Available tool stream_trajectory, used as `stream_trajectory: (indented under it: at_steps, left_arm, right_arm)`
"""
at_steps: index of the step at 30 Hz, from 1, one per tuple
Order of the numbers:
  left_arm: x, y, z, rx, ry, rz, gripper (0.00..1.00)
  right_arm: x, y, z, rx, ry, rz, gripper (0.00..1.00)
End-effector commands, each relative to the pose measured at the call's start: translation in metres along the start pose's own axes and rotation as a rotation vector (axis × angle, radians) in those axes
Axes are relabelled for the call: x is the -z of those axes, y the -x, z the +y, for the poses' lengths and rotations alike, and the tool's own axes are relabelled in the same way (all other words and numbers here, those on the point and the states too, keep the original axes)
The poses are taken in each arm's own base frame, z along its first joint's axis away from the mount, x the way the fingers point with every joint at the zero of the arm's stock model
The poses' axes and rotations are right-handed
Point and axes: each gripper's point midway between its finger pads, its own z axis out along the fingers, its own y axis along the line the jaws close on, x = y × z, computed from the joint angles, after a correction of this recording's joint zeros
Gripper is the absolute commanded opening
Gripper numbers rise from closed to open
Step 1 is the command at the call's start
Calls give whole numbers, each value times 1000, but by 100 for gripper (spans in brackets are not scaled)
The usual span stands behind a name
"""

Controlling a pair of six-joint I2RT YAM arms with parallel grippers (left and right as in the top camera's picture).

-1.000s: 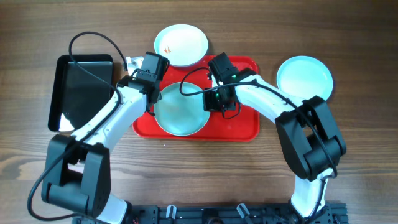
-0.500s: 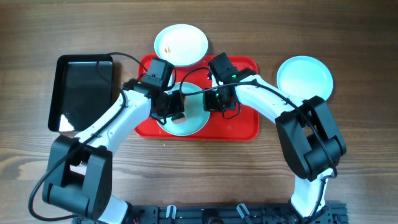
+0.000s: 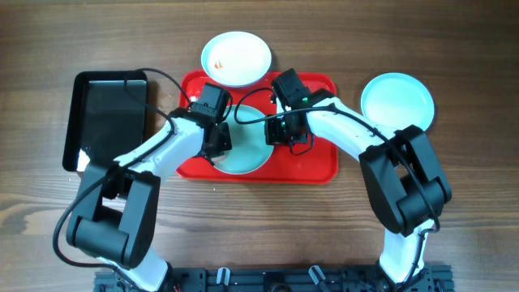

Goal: Clean dirty plates on tray and stack at the side
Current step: 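Scrub the front-right plate with the sponge in the left gripper, then lift the plate with the right gripper and stack it on the side plate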

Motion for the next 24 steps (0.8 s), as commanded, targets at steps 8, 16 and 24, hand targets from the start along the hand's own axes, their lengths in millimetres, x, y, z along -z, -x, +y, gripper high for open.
stream_trajectory:
  at_steps: [8,16,24]
  left_arm:
    - [8,71,54,73,350,-373,4]
    - [30,95,-5,92,14,-404,4]
    - [103,89,-14,89,-138,-439,4]
  right_arm:
    - [-22,-17,-45,-21,-168,44,4]
    - [-22,-19,-45,-23,-171,50,4]
    - [-21,-18,-46,-25,-174,48,4]
